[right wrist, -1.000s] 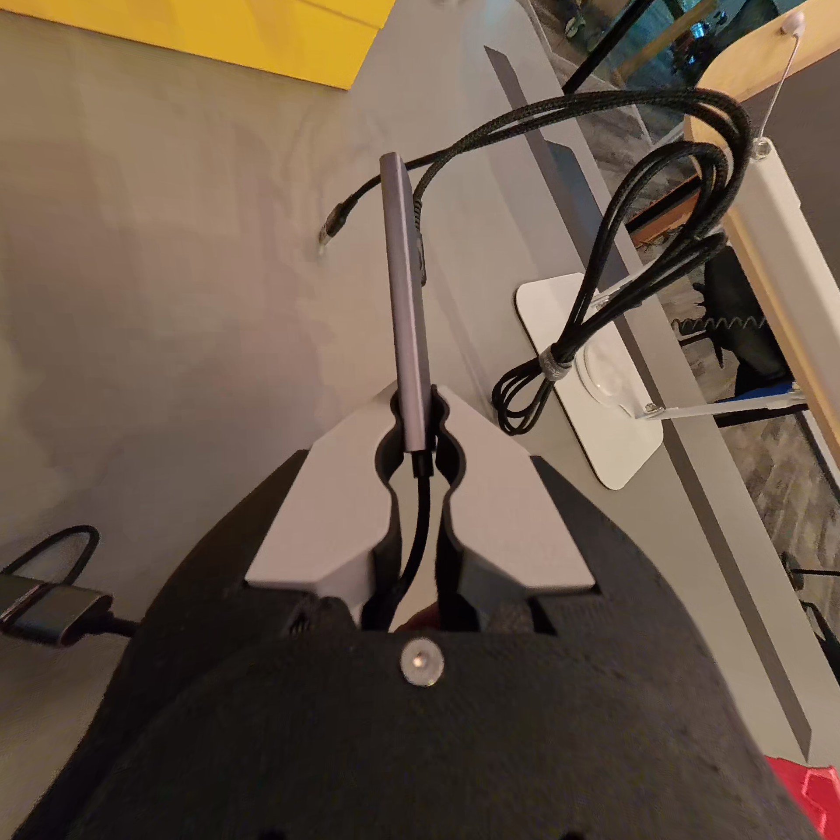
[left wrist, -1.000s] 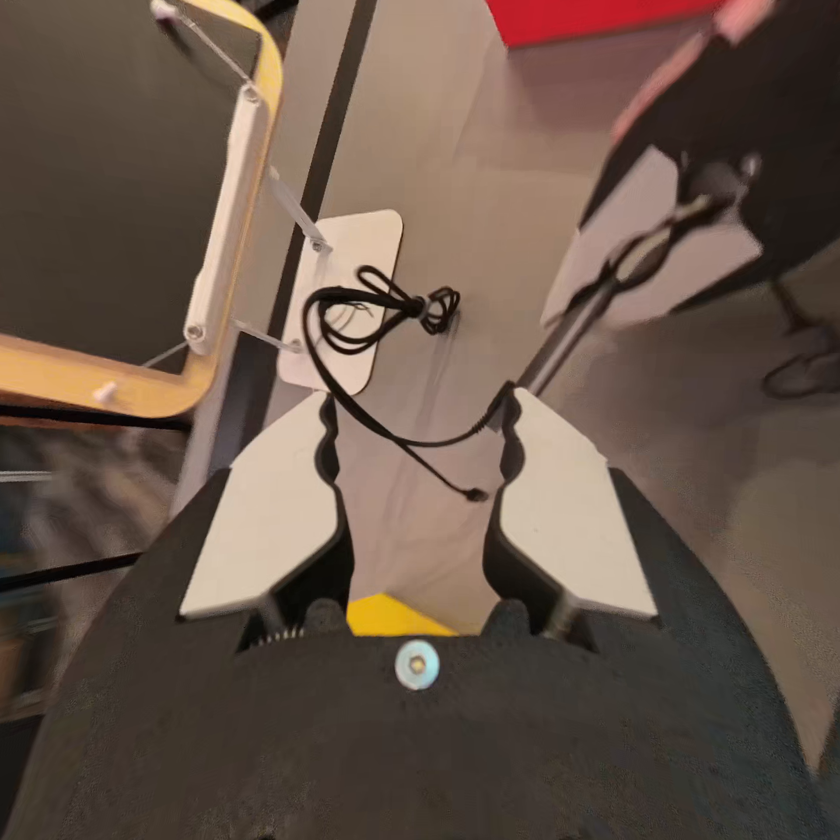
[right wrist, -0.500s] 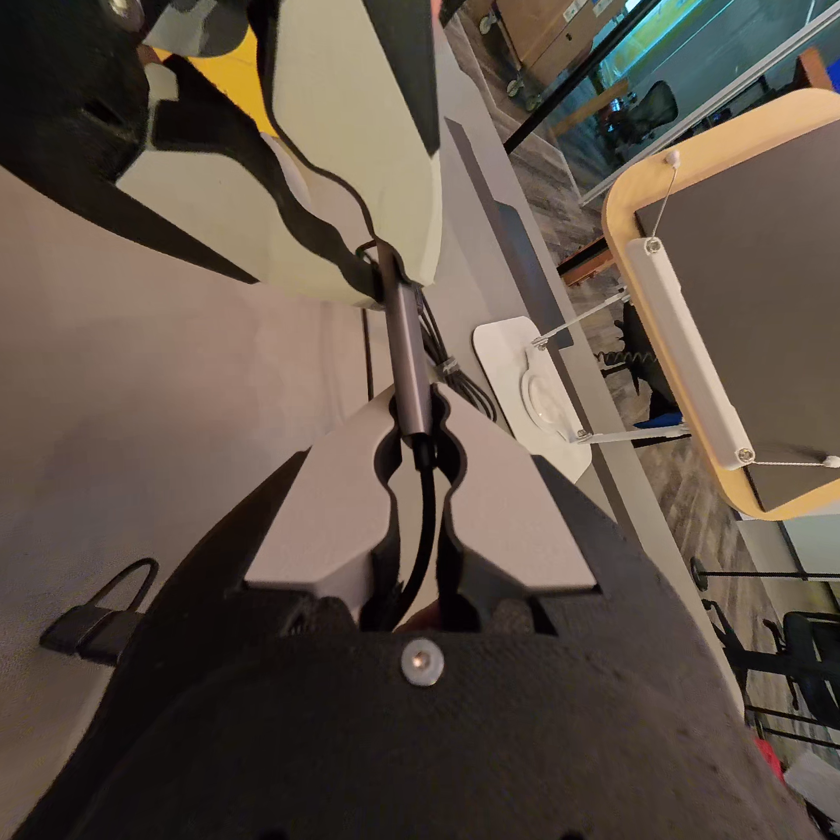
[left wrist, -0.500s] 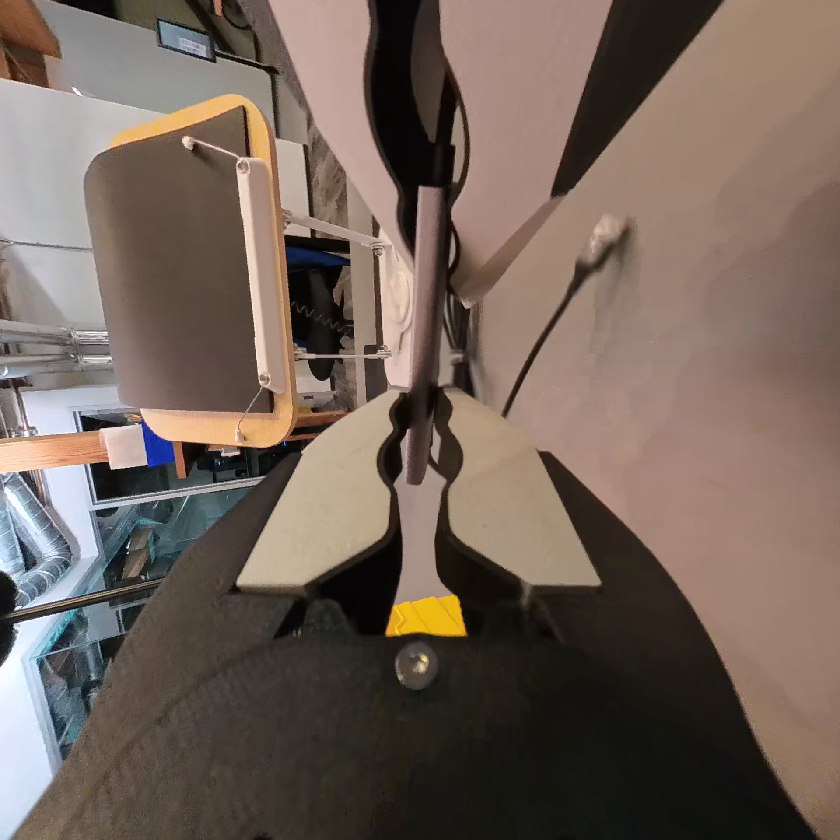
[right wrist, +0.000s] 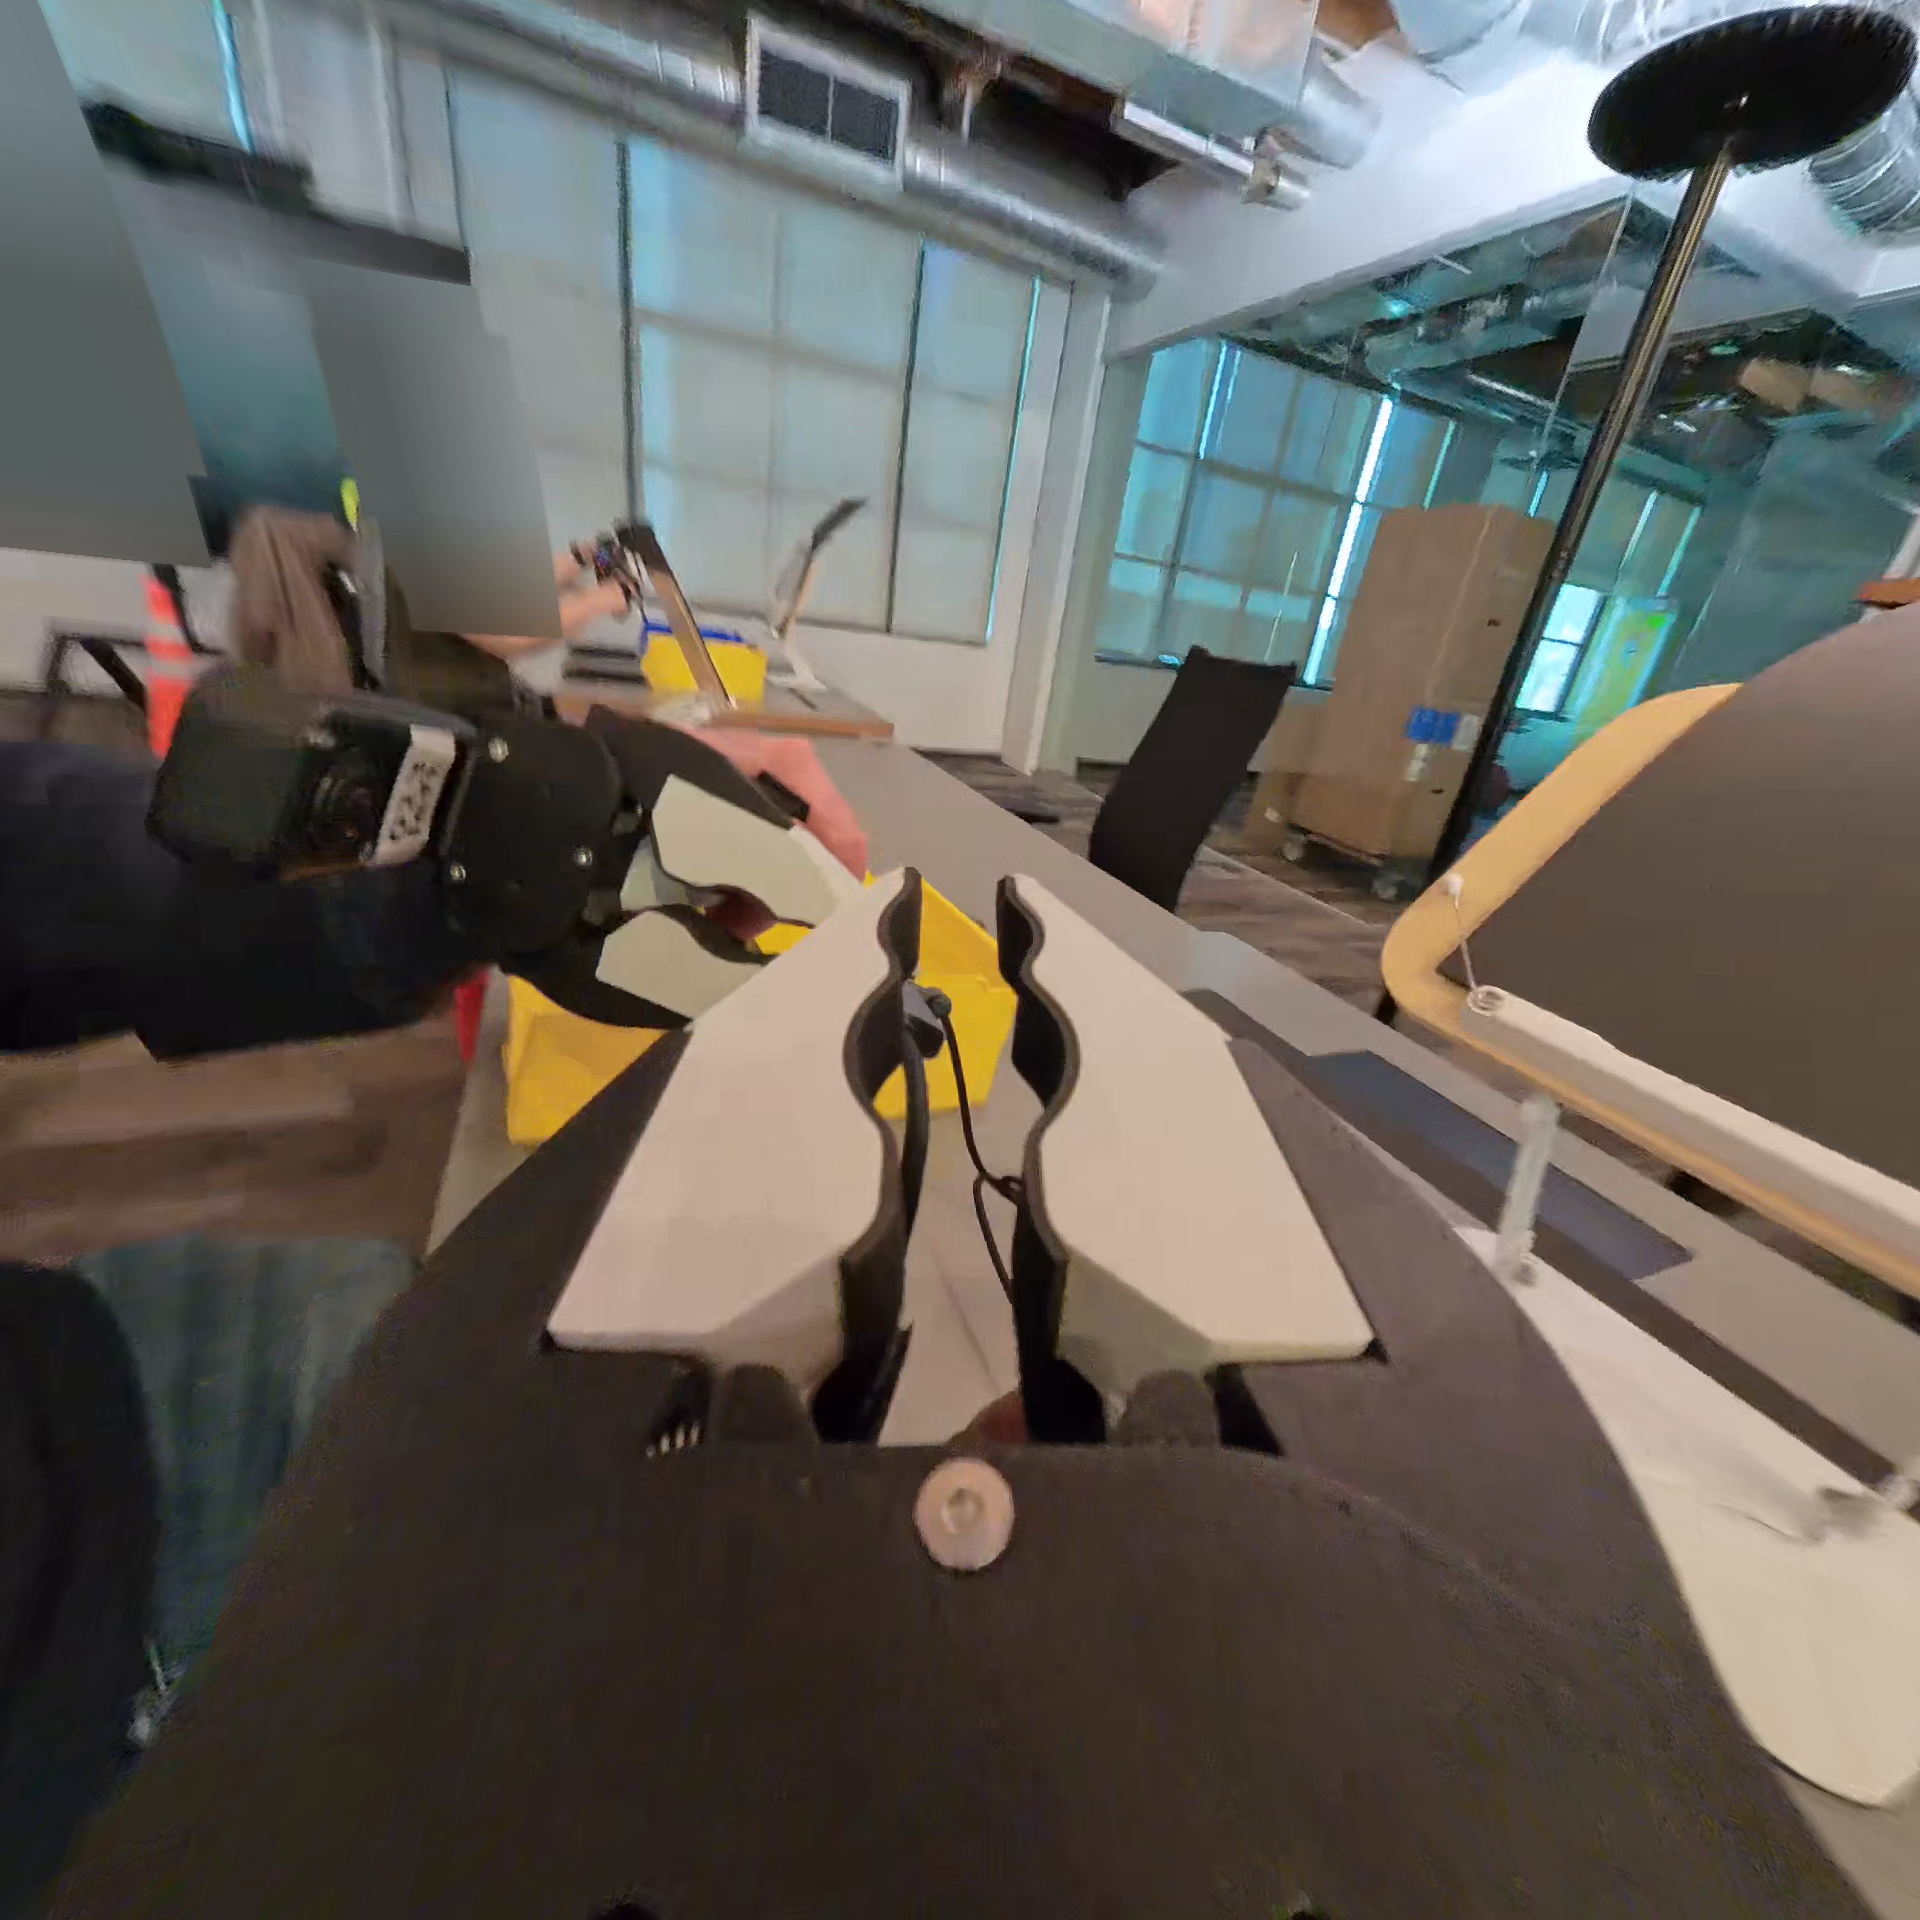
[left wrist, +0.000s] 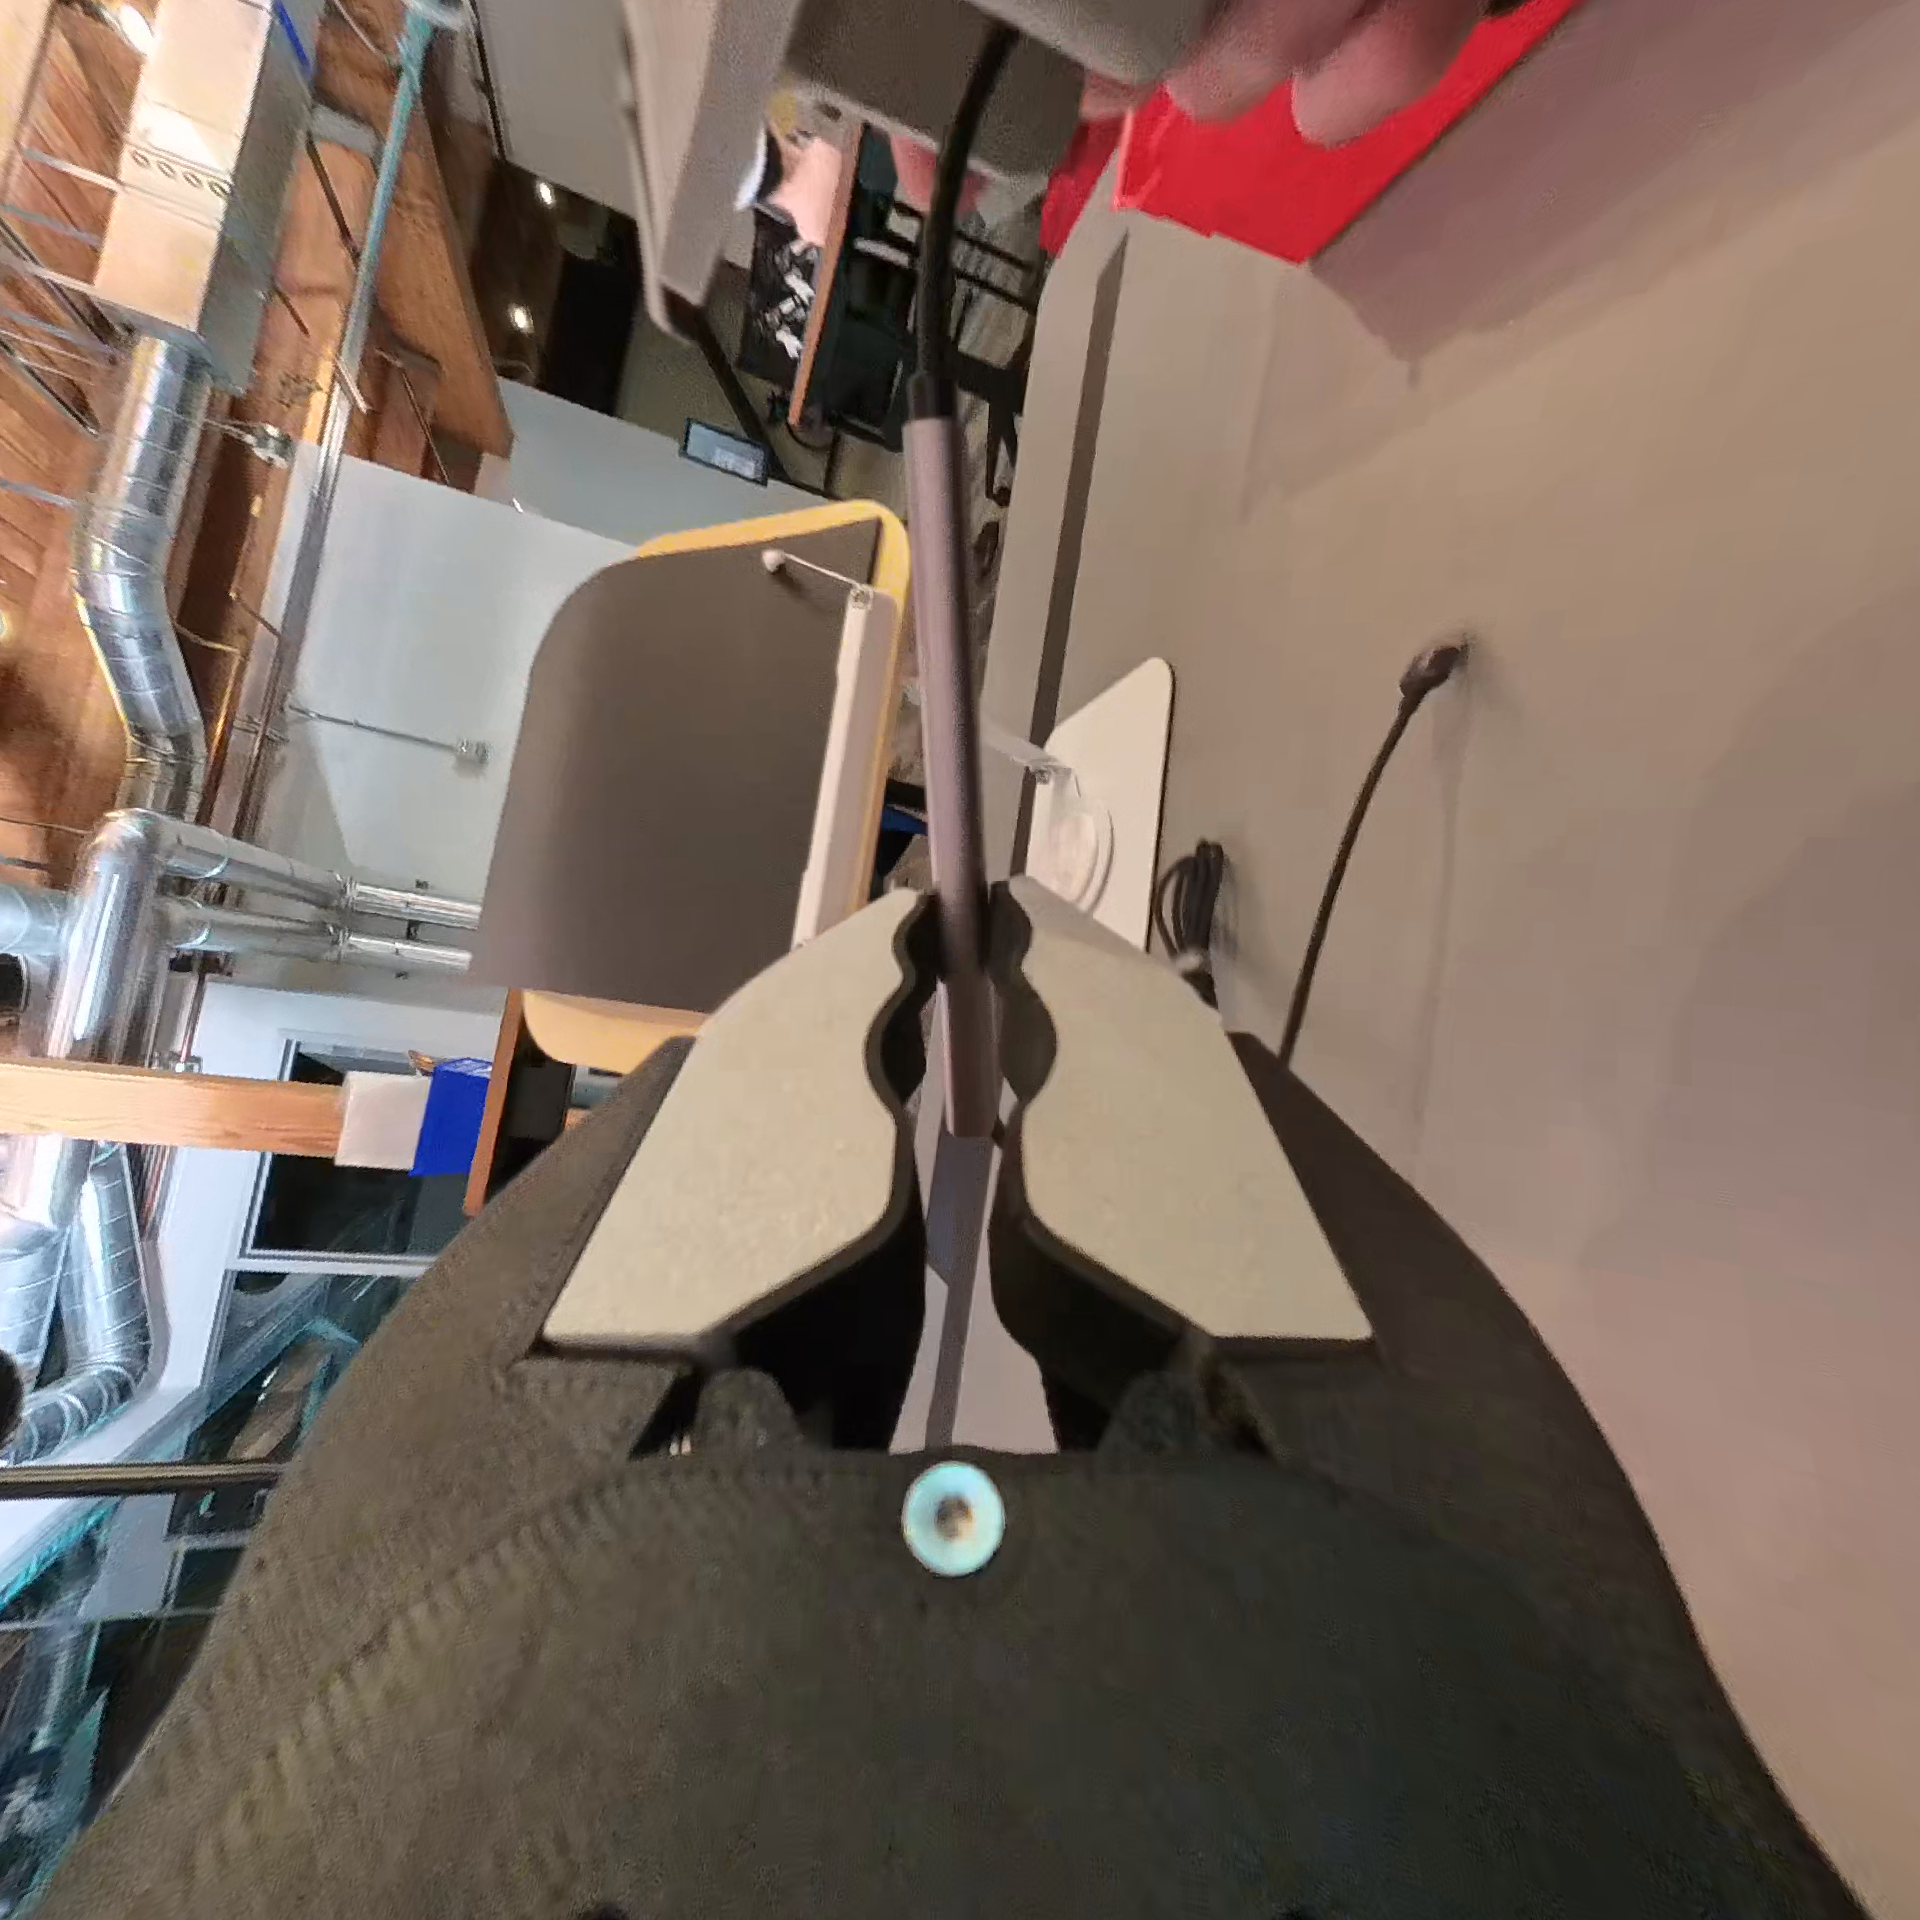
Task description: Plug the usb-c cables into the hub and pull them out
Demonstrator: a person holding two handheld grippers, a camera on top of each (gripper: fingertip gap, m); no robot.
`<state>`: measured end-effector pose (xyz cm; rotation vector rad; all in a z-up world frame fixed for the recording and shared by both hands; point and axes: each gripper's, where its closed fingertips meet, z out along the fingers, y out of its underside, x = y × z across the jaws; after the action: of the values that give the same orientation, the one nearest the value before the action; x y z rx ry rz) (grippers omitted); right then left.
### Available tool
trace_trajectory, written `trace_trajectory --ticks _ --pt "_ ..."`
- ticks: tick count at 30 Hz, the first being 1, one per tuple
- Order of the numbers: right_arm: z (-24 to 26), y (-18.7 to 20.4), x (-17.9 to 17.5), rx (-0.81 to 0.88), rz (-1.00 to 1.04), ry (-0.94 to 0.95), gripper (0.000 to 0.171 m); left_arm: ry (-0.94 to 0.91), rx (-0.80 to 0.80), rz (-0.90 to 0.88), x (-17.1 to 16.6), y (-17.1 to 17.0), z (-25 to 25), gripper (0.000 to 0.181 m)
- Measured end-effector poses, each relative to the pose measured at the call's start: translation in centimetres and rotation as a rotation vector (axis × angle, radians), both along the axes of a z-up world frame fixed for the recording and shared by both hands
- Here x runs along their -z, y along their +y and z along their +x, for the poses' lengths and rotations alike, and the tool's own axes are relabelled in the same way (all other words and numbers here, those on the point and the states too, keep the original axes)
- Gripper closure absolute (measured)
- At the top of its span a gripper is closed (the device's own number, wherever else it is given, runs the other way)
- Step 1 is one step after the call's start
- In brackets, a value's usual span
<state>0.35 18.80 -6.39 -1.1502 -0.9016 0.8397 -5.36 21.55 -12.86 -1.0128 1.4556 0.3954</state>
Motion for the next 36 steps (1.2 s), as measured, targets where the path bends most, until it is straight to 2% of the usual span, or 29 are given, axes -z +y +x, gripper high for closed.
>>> trace_trajectory --ticks 3,7,10,12,14,16,21,24,29,31,36 --pt "1.4 1.3 -1.4 -0.028 -0.095 0.156 0.163 -0.036 0.021 -0.001 -1.6 -0.5 -0.4 0.172" --pt "2.6 3.2 -1.4 -0.030 -0.194 0.283 0.168 -0.071 0.038 -0.016 -2.8 -0.8 -1.1 0.172" --pt "5.6 4.7 -2.6 -0.057 -0.265 0.532 0.171 -0.099 0.050 -0.030 -3.6 -1.0 -1.5 0.173" --pt "7.2 6.5 -1.8 -0.015 -0.317 0.599 0.171 -0.115 0.051 -0.029 -4.2 -1.0 -1.8 0.173" --pt "6.6 8.0 0.3 0.055 -0.352 0.508 0.171 -0.143 0.077 -0.050 -4.7 -1.4 -1.8 0.172" --pt "4.0 7.4 1.9 0.034 -0.304 0.326 0.170 -0.159 0.107 -0.057 -5.3 -1.8 -1.4 0.172" --pt "-2.5 3.6 3.3 0.017 0.068 -0.097 0.146 -0.196 0.199 -0.110 -6.1 -3.0 0.4 0.172" --pt "-4.9 2.3 3.6 0.029 0.238 -0.247 0.145 -0.216 0.260 -0.160 -6.1 -3.9 1.8 0.172" --pt "-6.6 0.1 2.6 -0.066 0.315 -0.261 0.151 -0.311 0.351 -0.298 -6.3 -4.9 3.0 0.172" --pt "-6.8 -0.3 2.7 -0.091 0.316 -0.276 0.161 -0.347 0.388 -0.348 -6.5 -5.3 3.1 0.172" --pt "-6.4 -1.1 2.3 -0.143 0.293 -0.269 0.168 -0.410 0.474 -0.465 -7.1 -6.4 3.1 0.172"
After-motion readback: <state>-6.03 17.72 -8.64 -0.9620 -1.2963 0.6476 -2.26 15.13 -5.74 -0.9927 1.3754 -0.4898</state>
